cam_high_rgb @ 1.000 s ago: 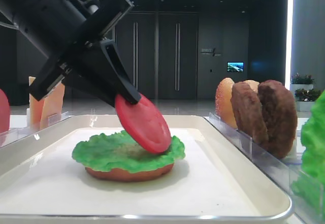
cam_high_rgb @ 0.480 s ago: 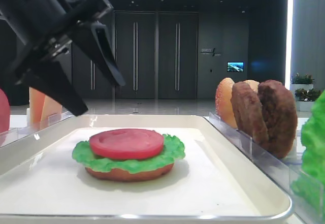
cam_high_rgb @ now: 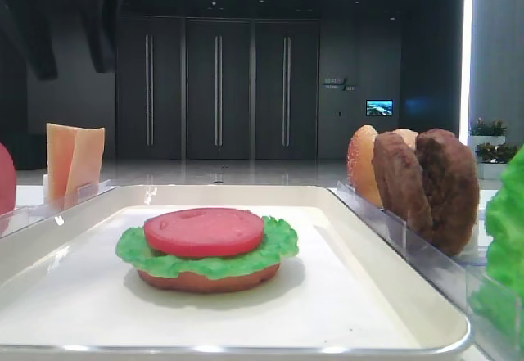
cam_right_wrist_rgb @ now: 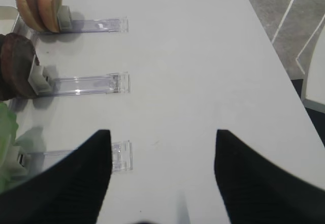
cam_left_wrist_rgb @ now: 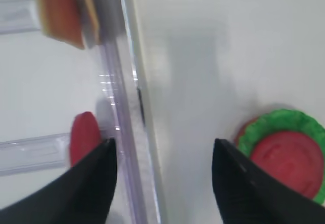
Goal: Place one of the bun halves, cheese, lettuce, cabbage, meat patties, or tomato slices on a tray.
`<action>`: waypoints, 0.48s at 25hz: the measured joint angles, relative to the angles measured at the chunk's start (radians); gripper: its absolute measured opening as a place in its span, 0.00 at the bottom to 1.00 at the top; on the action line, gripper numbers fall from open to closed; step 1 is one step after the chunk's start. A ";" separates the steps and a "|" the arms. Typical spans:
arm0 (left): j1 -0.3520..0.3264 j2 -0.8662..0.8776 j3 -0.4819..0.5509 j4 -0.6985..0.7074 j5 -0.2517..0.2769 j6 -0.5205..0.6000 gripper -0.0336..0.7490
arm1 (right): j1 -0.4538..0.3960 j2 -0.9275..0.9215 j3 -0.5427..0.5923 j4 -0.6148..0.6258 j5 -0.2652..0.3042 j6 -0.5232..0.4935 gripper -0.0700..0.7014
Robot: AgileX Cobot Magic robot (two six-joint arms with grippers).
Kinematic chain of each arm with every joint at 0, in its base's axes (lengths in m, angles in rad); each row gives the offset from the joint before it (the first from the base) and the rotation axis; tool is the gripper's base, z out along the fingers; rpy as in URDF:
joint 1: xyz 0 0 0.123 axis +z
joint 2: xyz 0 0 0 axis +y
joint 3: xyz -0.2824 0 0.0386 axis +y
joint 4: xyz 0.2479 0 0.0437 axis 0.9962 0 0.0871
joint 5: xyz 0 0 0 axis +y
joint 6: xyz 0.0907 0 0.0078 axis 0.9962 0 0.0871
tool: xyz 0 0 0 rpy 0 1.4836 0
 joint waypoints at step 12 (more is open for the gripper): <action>0.460 0.014 -0.081 0.088 0.097 0.241 0.62 | 0.000 0.000 0.000 0.000 0.000 0.000 0.64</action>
